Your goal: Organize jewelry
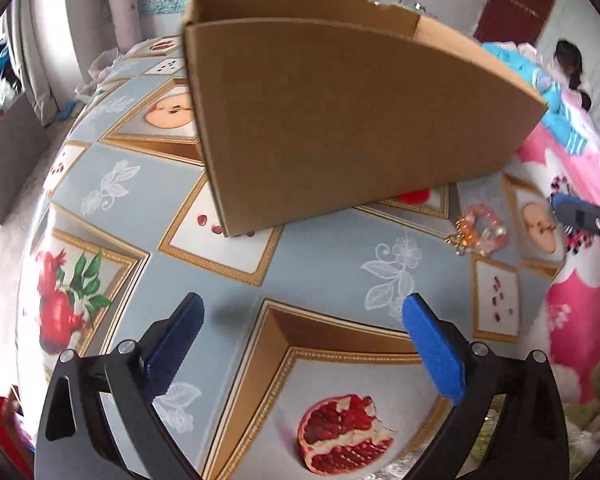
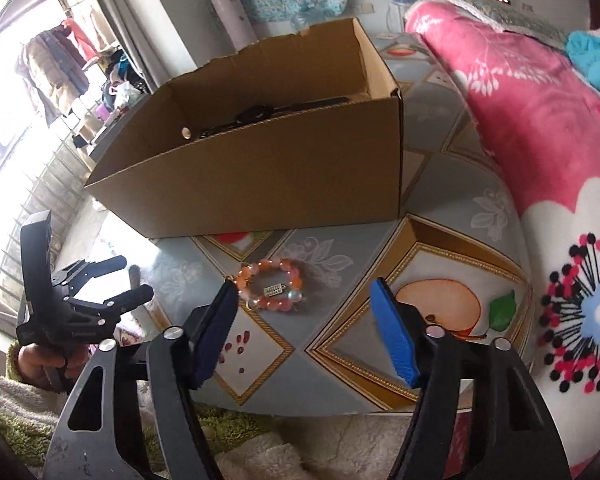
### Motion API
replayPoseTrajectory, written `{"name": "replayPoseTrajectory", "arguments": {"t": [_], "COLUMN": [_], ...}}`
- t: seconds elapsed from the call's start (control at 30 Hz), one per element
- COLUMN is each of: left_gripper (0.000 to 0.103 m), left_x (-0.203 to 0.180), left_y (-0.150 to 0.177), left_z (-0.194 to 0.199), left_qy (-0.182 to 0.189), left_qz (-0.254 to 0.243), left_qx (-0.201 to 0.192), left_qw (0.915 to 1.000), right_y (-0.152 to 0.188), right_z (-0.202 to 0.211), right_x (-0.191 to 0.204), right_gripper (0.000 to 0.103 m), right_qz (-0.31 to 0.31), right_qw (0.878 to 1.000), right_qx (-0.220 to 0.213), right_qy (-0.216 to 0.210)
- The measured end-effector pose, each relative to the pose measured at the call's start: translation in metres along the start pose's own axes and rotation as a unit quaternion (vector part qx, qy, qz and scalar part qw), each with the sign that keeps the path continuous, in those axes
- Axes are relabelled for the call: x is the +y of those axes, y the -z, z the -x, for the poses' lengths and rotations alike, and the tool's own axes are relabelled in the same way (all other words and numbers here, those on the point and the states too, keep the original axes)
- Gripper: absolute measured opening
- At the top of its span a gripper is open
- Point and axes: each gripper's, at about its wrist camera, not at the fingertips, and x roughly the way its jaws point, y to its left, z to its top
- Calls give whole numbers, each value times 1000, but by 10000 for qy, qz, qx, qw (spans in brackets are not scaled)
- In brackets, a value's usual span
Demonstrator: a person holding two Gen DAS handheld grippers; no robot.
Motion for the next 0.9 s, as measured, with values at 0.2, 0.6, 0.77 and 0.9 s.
{"name": "replayPoseTrajectory", "arguments": {"t": [0.2,0.6,0.77,0.9], "left_gripper": [97,97,97,97], "left_x": [-16,-35,-29,-27], "left_y": [2,-2,2,2], "left_z": [-12,-19,-17,-18], "left_qy": [-301,-303,-277,-263], "left_qz": [-433,-599,-621,-634], "left_qx": [-64,-353,-431,-458], "left_qw": [9986,9971,9968,9966], "right_y": [2,-6,-11,-10], "right_z": [-24,-55,-62,-63], "right_x": [-4,23,36,46], "right_gripper": [33,17,8,7], "right_qz": [-219,419,623,787], "right_qw": [9991,9958,9936,9919], "right_qx": [353,727,784,753], "right_qy": [5,372,523,660]}}
